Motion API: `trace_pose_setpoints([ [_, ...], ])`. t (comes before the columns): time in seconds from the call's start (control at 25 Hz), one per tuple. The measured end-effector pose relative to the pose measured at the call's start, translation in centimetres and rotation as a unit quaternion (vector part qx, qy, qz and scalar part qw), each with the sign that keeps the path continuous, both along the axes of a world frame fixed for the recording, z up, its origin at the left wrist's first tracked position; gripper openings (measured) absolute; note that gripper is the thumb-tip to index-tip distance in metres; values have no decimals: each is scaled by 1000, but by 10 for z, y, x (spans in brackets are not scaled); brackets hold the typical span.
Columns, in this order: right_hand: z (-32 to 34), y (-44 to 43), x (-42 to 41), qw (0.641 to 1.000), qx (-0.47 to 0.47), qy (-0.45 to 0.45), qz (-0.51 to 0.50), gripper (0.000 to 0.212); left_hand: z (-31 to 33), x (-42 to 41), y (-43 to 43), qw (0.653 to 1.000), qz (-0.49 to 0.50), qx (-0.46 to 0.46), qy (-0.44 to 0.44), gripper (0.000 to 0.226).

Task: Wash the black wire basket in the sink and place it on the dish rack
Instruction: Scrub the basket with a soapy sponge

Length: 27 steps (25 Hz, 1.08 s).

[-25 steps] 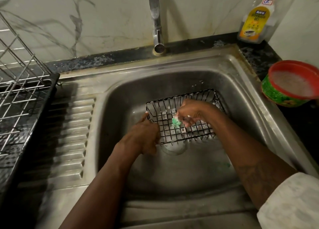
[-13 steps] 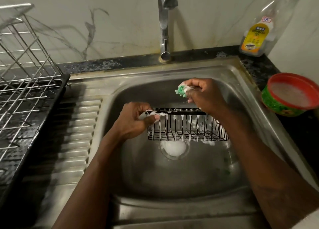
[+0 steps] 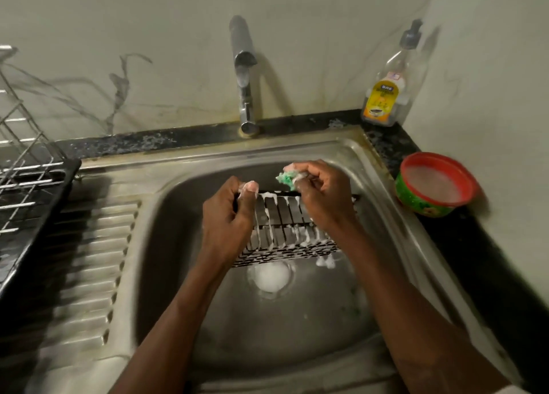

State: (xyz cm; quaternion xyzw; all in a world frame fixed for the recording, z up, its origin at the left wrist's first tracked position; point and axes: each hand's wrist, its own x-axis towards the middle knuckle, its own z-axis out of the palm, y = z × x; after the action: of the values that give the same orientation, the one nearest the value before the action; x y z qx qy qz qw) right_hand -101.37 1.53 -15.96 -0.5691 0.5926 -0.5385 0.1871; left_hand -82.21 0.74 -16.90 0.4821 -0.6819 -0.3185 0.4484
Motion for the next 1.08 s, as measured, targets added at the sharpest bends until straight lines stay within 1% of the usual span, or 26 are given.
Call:
trace_pose_setpoints([
  [0.16,15,25,-6,999,11,-51,-1,18,20,-21,-1,999,6,-30,-23,36],
  [0.24,25,32,-11,997,2,-66,-27,11,34,-34,-4,994,-17,-72,-74,32],
  [0.32,37,39,-21,996,-11,-49,-68,15,49,-58,-4,982,-50,-109,-146,28],
  [0.44,51,50,-51,988,-17,-13,-151,18,65,-98,-2,958,-98,-132,-233,34],
  [0.52,57,55,-81,970,-21,52,-235,15,67,-117,1,948,-119,-132,-265,36],
  [0.6,62,61,-113,940,14,134,-314,13,66,-128,3,944,-126,-131,-276,36],
  [0.64,65,64,-126,928,59,163,-330,12,64,-129,3,942,-127,-137,-277,37],
  [0.68,68,67,-137,919,120,187,-326,15,62,-131,4,941,-129,-145,-278,37],
  [0.72,70,70,-144,906,202,218,-303,21,61,-131,4,939,-130,-152,-279,38],
  [0.76,70,69,-148,882,285,256,-276,30,61,-132,4,938,-132,-156,-279,38],
  [0.8,71,67,-148,857,342,289,-254,39,60,-131,3,939,-133,-155,-277,37],
  [0.84,72,62,-149,849,366,298,-239,47,60,-129,2,941,-133,-153,-273,38],
  [0.96,77,49,-150,853,387,270,-222,58,55,-112,-1,948,-114,-168,-245,45],
  [1.04,78,47,-149,859,361,271,-240,54,52,-92,-2,958,-92,-171,-213,41],
  [1.08,76,46,-148,869,323,274,-255,45,50,-81,-3,962,-78,-174,-194,38],
])
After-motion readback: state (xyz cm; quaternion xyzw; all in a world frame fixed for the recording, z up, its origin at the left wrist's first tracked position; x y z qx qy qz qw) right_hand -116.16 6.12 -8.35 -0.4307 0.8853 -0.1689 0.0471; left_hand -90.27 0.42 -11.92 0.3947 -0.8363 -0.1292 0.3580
